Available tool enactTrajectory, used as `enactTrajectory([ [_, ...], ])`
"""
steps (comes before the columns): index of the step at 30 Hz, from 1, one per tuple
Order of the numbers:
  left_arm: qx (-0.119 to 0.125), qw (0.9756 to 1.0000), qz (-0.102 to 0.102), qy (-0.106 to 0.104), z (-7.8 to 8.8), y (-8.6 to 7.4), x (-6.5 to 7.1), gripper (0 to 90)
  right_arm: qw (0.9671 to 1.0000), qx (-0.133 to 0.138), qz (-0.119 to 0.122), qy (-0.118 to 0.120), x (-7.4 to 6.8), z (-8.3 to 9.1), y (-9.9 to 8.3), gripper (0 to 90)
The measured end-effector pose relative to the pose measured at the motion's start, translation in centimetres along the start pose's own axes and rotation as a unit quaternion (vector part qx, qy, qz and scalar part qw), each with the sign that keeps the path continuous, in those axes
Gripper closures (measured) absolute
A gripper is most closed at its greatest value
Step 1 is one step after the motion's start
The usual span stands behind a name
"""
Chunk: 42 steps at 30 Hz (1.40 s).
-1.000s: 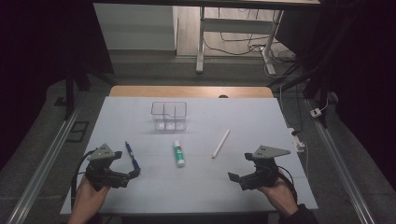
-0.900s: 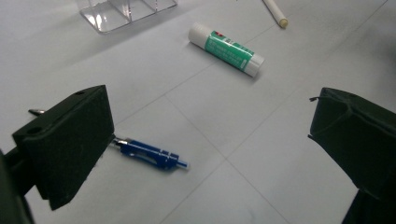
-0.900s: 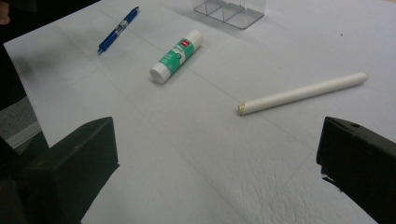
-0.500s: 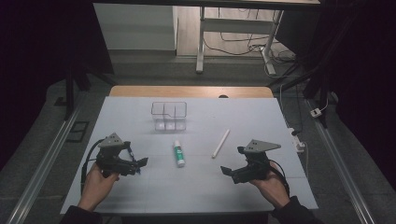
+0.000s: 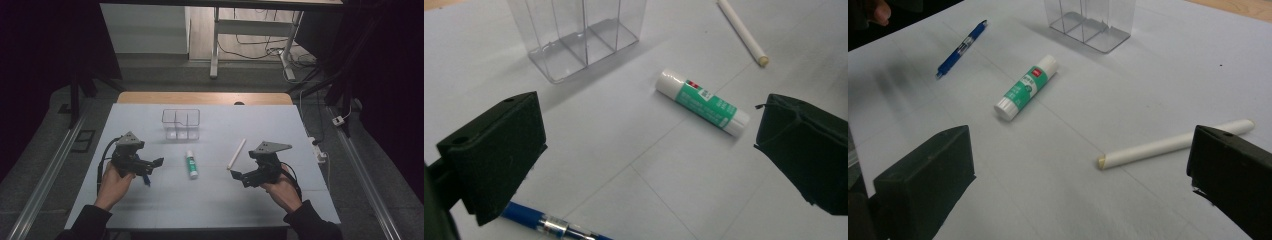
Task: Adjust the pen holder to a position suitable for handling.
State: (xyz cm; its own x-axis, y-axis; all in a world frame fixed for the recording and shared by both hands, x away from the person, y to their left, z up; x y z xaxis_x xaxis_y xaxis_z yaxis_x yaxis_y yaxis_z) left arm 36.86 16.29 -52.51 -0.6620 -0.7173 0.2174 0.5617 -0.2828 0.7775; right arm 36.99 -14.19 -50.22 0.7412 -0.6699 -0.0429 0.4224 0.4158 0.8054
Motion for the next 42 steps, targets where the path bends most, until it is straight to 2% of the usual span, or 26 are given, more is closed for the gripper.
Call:
enactTrajectory([
  [7,-0.018,0.9998,0.006,0.003,-1.1,0.5,-0.6,0.0,0.9999,-0.005,-0.011,-0.001,0.3,-1.6,1.2,0.0],
  [14,-0.016,0.9998,0.011,0.008,-2.0,1.3,-1.3,0.0,0.9999,-0.010,0.004,-0.011,0.6,-3.5,2.4,0.0],
  [20,-0.019,0.9997,0.012,0.012,-3.3,2.0,-2.0,0.0,0.9997,-0.020,0.001,-0.014,0.6,-5.4,3.0,0.0],
  [25,-0.018,0.9997,0.019,0.003,-4.0,2.3,-2.6,0.0,0.9996,-0.025,-0.005,-0.013,0.7,-6.7,3.0,0.0],
  [31,-0.022,0.9997,0.013,0.004,-4.8,2.6,-3.3,0.0,0.9992,-0.035,0.002,-0.020,0.9,-8.1,3.3,0.0],
  [37,-0.034,0.9994,-0.003,0.006,-5.8,2.8,-4.2,0.2,0.9988,-0.044,-0.004,-0.022,1.4,-9.5,3.5,0.0],
  [40,-0.037,0.9991,-0.007,0.018,-5.7,2.9,-5.0,4.1,0.9987,-0.045,-0.005,-0.022,1.6,-10.0,3.7,0.0],
  [42,-0.037,0.9990,-0.006,0.022,-5.5,2.9,-5.5,10.5,0.9985,-0.046,-0.001,-0.029,1.8,-10.2,3.8,0.0],
])
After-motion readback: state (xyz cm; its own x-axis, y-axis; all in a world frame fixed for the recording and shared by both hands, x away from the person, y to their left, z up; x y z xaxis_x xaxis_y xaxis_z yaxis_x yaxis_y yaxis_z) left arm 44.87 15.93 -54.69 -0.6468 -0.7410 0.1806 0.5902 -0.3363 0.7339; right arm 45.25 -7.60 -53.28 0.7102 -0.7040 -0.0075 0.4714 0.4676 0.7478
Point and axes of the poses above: each handheld gripper's, and its own axes: z roughly backward along the jaws, y roughly out of its top, x roughly to its right, the point moved 9 cm from there along -z, roughly forward along the jaws, and after that the axes turned 6 degrees about -y, right-handed, at the moved point
